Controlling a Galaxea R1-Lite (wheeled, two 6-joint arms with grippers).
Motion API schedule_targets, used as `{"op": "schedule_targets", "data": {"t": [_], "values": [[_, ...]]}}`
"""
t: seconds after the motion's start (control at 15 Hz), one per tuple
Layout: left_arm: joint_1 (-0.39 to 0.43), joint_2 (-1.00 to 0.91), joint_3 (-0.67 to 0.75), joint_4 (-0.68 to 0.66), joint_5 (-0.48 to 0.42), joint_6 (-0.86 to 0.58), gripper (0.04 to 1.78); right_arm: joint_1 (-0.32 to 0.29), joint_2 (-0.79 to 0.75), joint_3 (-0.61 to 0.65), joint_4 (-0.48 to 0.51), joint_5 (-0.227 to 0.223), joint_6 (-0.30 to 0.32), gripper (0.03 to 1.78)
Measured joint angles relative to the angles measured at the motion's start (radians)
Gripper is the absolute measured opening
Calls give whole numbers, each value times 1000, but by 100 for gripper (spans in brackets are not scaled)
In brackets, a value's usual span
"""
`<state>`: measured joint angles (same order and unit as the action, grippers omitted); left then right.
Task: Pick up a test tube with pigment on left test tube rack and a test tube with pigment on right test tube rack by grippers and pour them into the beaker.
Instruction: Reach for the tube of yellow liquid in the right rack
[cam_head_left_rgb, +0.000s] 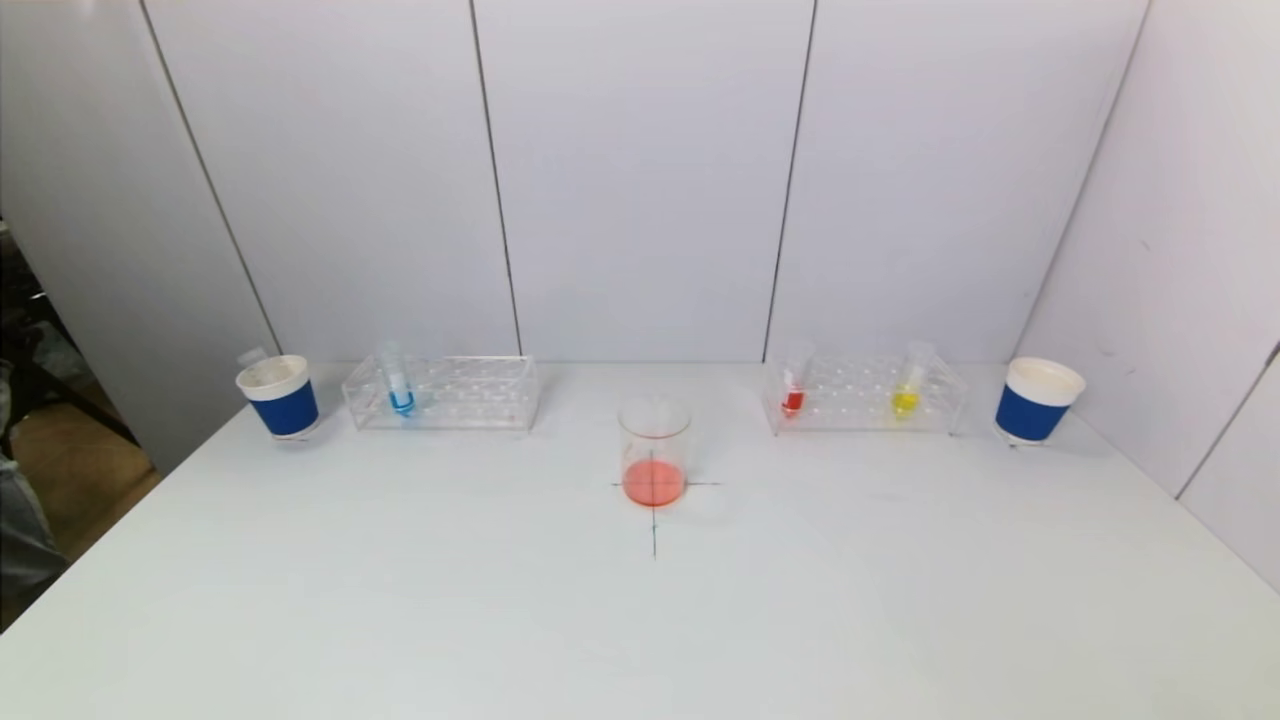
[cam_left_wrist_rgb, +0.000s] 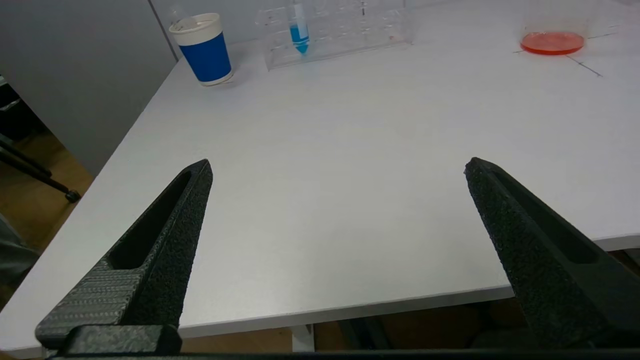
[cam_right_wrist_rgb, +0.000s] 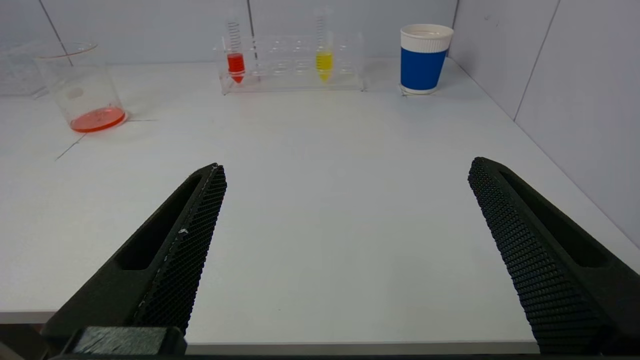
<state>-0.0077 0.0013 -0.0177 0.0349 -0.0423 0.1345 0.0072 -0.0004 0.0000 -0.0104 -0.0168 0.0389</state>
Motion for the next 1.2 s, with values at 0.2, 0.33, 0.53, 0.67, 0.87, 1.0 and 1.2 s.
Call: {"op": "schedule_targets", "data": {"t": [0.2, 0.33, 0.53, 0.67, 0.87, 1.0, 1.2], "values": [[0, -3, 11, -19, 11, -49, 176, 0, 0, 0, 0, 0, 0, 176], [0, -3, 15, -30, 36, -88, 176, 0, 0, 0, 0, 0, 1, 176], [0, -3, 16, -33, 39, -98, 176, 0, 0, 0, 0, 0, 0, 176], [0, -3, 16, -33, 40, -99, 176, 0, 0, 0, 0, 0, 1, 176], [0, -3, 16, -33, 41, -101, 176, 0, 0, 0, 0, 3, -12, 176], [0, -3, 16, -33, 41, -103, 176, 0, 0, 0, 0, 5, -12, 176], [0, -3, 16, -33, 41, -103, 176, 0, 0, 0, 0, -2, -1, 176]]}}
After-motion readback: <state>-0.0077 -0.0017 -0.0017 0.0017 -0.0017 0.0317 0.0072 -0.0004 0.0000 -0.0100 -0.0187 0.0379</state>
